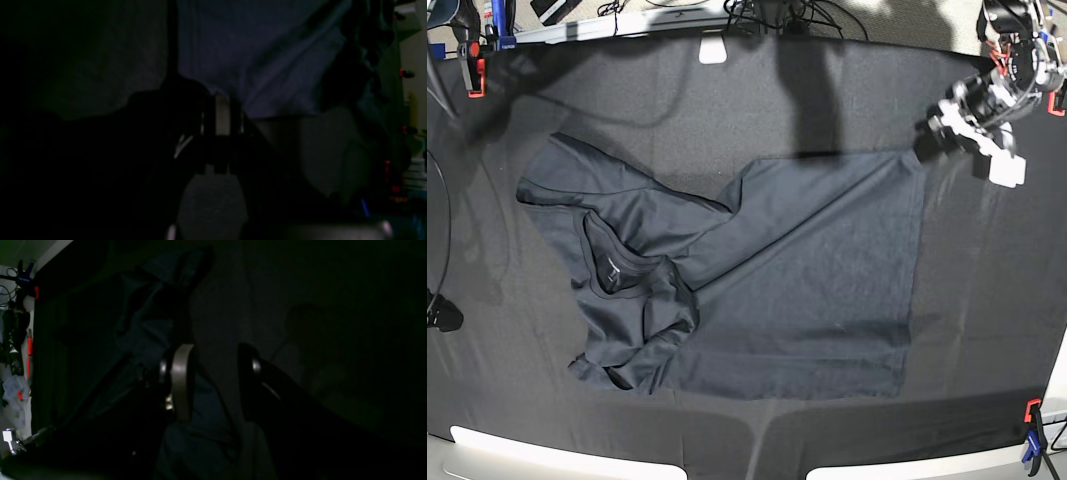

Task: Layout the t-shirt on the table in an organized manner, then fold the t-shirt properly
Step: 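Release the fabric and lift the right gripper away from the shirt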

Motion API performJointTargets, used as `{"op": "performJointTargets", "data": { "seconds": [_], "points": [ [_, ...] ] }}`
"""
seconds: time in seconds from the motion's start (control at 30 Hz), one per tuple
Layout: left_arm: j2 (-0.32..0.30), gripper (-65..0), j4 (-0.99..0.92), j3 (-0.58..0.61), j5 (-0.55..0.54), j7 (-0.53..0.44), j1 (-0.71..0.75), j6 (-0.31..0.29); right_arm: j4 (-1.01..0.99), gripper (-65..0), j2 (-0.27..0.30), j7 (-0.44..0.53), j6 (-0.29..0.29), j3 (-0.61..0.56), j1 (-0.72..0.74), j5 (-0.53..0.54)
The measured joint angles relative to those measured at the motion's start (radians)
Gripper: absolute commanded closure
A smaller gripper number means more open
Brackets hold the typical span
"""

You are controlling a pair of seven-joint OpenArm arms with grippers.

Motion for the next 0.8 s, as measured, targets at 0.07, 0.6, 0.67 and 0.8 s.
{"op": "performJointTargets", "data": {
  "seconds": [0.07,0.6,0.67,0.8],
  "points": [
    [0.0,0.0,0.0,-0.037,0.043,-0.022,0.0,-0.004,0.0,-19.9,0.0,-0.011,0.0,0.0,0.0,0.0],
    [0.011,0.0,0.0,-0.266,0.105,-0.028,0.148,0.043,0.061,-19.8,-0.001,-0.012,0.0,0.0,0.0,0.0],
    [0.011,0.0,0.0,-0.278,0.105,-0.037,0.179,0.042,0.074,-19.8,-0.003,-0.012,0.0,0.0,0.0,0.0],
    [0.01,0.0,0.0,-0.292,0.1,-0.054,0.206,0.04,0.106,-19.8,-0.046,-0.05,0.0,0.0,-0.003,-0.007]
  ]
}}
